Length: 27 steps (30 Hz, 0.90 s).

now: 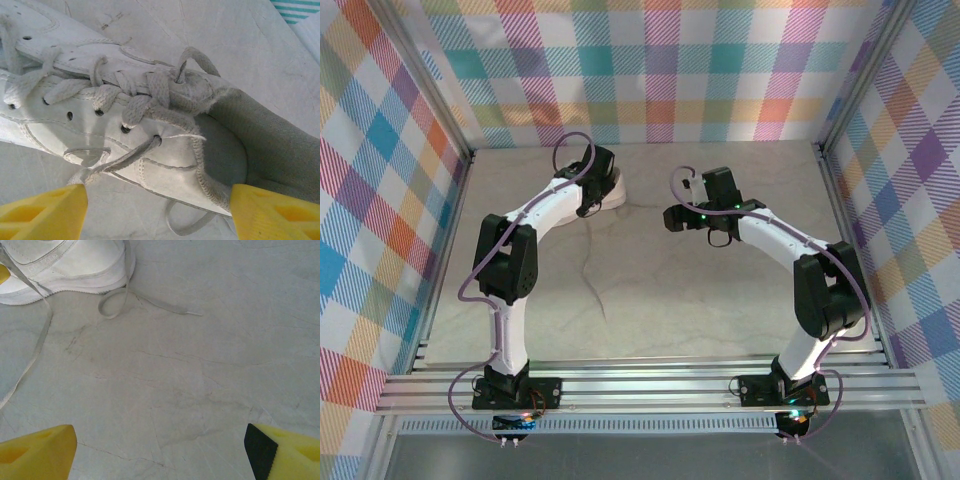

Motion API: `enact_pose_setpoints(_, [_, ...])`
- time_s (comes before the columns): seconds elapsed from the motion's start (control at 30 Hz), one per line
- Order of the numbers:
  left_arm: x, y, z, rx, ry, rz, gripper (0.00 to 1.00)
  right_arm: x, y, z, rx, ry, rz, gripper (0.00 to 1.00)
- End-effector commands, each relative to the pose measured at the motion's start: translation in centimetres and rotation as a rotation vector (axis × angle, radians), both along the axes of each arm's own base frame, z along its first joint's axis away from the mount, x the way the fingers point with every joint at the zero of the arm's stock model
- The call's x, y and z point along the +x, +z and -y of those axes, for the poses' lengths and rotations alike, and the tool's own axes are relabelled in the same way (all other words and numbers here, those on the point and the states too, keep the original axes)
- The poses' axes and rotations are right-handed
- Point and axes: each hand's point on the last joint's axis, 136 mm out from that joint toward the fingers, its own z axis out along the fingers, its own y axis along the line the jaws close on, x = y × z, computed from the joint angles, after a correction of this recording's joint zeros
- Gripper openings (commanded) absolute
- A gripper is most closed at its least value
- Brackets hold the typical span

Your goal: Tie the shoes

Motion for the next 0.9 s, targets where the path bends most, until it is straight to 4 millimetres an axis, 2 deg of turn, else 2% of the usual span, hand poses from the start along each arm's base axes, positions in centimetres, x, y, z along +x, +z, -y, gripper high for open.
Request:
enact_pose_setpoints(0.0, [0.8, 1.2, -0.7, -0.008, 0.059, 0.018, 0.76, -0.7, 1.6, -0.7, 0.016, 0.036, 0.018, 0.88])
enact_pose_setpoints(0.23, [0.9, -3.9, -1.0, 0.029, 0.077, -0.128, 0.79, -1.2, 1.9, -0.6, 0.003, 0.052, 0.019, 0.88])
enact_pose_setpoints(0.33, [0.0, -5.4, -0.6, 0.011, 0.053, -0.173, 0.73, -1.3, 2.0, -0.3, -0.006, 0.048, 0.027, 0.88])
enact_pose_setpoints(0.4, [-0.4, -5.3, -0.4, 0.013, 0.021, -0.169, 0.63, -1.3, 2.0, -0.1, -0.014, 0.044, 0.031, 0.88])
enact_pose_setpoints(0.5, [-0.7, -3.8, -0.2, 0.037, -0.069, -0.142, 0.34, -1.2, 1.7, 0.1, -0.036, 0.045, 0.031, 0.88])
enact_pose_setpoints(0.57, [-1.2, -2.7, 0.0, 0.063, -0.155, -0.134, 0.11, -1.2, 1.7, 0.1, -0.049, 0.051, 0.03, 0.88])
enact_pose_setpoints(0.6, [-1.6, -2.4, 0.1, 0.07, -0.192, -0.136, 0.05, -1.2, 1.7, 0.2, -0.052, 0.055, 0.032, 0.88])
enact_pose_setpoints(0.63, [-1.9, -2.0, 0.3, 0.078, -0.243, -0.136, 0.01, -1.2, 1.8, 0.2, -0.053, 0.058, 0.038, 0.87])
enact_pose_setpoints(0.73, [-3.4, -1.2, 1.4, 0.071, -0.397, -0.145, 0.0, -1.5, 1.7, 0.1, -0.06, 0.079, 0.039, 0.87])
enact_pose_setpoints(0.87, [-6.6, -0.4, 4.4, 0.022, -0.686, -0.146, 0.0, -3.1, 0.7, -0.4, -0.037, 0.152, 0.007, 0.84])
